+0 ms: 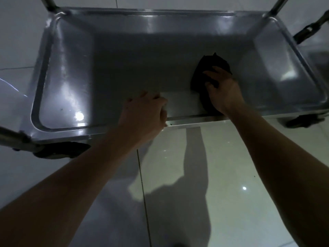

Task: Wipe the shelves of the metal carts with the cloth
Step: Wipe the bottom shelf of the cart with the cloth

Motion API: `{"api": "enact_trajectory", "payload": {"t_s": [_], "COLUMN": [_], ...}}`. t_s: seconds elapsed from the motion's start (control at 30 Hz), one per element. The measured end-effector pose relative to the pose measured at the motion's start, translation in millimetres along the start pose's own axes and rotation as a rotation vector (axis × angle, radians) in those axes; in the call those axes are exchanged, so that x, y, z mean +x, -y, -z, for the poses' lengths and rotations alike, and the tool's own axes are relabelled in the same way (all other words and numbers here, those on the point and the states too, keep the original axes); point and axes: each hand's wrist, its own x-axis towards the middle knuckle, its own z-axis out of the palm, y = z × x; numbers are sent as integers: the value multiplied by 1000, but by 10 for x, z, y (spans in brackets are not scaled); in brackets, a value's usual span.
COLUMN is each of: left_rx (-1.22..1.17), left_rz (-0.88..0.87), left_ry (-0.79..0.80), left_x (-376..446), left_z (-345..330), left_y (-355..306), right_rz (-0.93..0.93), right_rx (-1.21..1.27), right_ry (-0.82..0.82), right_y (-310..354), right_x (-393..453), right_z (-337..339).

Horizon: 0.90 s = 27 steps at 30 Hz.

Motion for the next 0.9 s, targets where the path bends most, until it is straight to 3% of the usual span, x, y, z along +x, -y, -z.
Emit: {"api": "enact_trajectory", "payload": {"t_s": [0.17,0.3,0.47,0.77,0.9], "left_rx": [43,205,218,141,155], "left_rz": [21,175,323,349,367], "left_ry": [30,7,48,17,96], "left_x": [-127,-356,-668,-1055,-1094], "left_z": [298,586,691,678,666], "left_y": [346,998,1362,1638,1701], "right_rz": [8,-11,189,326,472], "right_rx": [9,181,236,259,198], "right_ry": [-11,45,121,373,459], "right_y": [112,476,1123,2508,3110], "right_x": [37,126,224,424,463], "right_z": [-95,-292,-729,-1453,-1665]}}
